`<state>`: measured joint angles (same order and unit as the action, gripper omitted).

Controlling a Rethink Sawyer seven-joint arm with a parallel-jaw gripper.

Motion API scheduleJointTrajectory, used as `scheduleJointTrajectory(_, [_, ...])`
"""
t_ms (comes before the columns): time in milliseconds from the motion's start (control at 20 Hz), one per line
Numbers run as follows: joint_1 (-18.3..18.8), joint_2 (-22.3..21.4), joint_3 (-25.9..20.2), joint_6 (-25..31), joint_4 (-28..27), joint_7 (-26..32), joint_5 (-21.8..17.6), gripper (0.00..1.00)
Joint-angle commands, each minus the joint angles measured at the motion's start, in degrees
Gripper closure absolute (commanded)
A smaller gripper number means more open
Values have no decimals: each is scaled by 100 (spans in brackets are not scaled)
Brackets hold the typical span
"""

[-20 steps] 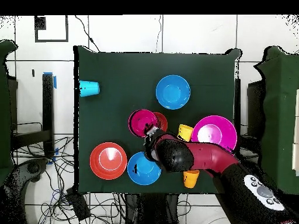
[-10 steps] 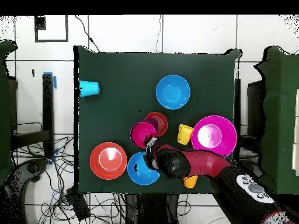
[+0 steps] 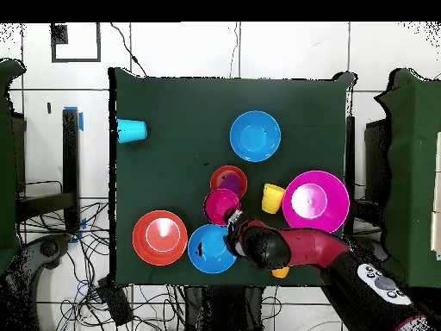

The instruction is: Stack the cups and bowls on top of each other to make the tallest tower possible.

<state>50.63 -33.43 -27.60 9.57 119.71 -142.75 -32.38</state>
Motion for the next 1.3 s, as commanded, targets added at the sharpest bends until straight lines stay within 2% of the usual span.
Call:
scheduleJointTrajectory(50, [70,-72,18,175,-594,499,-397,100])
scheduleJointTrajectory(300, [82,-206,-62,177,-559,467,-354,100])
scheduleJointTrajectory(550, [353,-454,-694,353,-573,553,3,100])
scheduleJointTrajectory(750, [469,-753,-1174,769,-715,717,301,100])
scheduleJointTrajectory(1050, [509,-714,-1498,813,-891,752,343,100])
scheduleJointTrajectory(1300, [471,-370,-1519,712,-1110,718,176,100])
